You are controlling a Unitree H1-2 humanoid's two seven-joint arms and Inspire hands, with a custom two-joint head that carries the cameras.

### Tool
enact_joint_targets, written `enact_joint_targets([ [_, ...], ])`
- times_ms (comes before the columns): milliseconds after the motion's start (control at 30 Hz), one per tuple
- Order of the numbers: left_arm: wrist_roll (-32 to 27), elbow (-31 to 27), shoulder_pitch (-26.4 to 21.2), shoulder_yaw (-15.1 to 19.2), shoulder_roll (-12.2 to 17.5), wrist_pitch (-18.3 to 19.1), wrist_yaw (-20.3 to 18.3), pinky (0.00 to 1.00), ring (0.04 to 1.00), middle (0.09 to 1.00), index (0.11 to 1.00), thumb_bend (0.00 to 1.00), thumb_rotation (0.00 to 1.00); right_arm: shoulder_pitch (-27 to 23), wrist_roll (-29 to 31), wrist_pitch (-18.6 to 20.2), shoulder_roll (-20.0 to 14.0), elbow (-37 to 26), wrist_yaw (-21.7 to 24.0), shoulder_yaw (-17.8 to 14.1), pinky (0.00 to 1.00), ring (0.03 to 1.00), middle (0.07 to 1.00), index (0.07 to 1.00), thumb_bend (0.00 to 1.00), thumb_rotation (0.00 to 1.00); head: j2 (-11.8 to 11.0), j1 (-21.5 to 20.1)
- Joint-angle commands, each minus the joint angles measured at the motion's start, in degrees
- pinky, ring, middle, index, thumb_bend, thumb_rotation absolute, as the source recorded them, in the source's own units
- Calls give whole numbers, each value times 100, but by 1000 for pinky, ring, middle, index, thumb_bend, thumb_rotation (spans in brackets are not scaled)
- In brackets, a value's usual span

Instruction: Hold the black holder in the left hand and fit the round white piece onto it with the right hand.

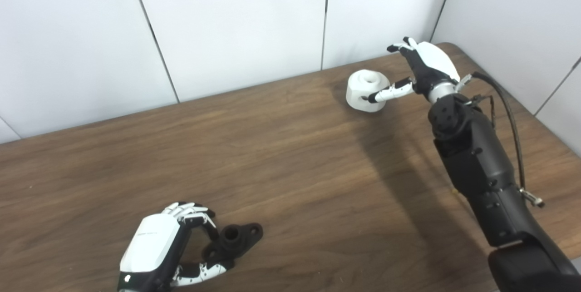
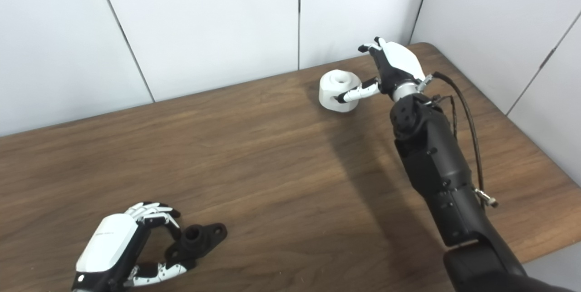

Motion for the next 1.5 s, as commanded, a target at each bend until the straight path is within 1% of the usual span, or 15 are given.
enact_joint_targets([
  [0, 31, 41, 79, 33, 122, 12, -107, 891, 823, 736, 485, 519, 43, -345, -93, -25, -174, -58, 47, -46, 1000, 1000, 1000, 847, 958, 318, 8, -4],
  [200, 31, 50, 104, 32, 113, 3, -90, 898, 824, 738, 485, 519, 43, -530, -141, -26, -255, 214, 229, 88, 1000, 1000, 1000, 808, 944, 341, 18, -2],
  [367, 65, 8, 107, 19, 103, 42, -139, 894, 826, 740, 486, 519, 43, -619, -102, -28, -284, 400, 222, 189, 1000, 1000, 1000, 789, 945, 346, 33, 13],
  [567, 31, 54, 101, 29, 92, -33, -44, 886, 820, 733, 485, 519, 43, -685, -59, -32, -328, 603, 178, 326, 1000, 1000, 1000, 771, 947, 355, 27, 14],
  [867, 63, 25, 92, 22, 53, 44, -91, 886, 823, 735, 485, 519, 43, -648, 62, -36, -413, 670, 76, 498, 1000, 1000, 993, 737, 937, 350, 30, 49],
  [1167, 8, 28, 72, 40, 54, 35, -98, 885, 823, 734, 485, 519, 43, -577, 274, -54, -452, 658, -24, 504, 1000, 1000, 985, 698, 920, 335, 45, 43],
  [1367, 3, 57, 61, 34, 60, 0, -64, 880, 818, 734, 485, 519, 43, -565, 248, -35, -493, 604, -8, 564, 1000, 1000, 972, 691, 904, 347, 52, 34],
  [1467, 6, 57, 62, 33, 62, -2, -59, 880, 817, 734, 485, 519, 43, -567, 254, -30, -465, 589, -14, 541, 1000, 1000, 969, 687, 895, 330, 52, 56],
])
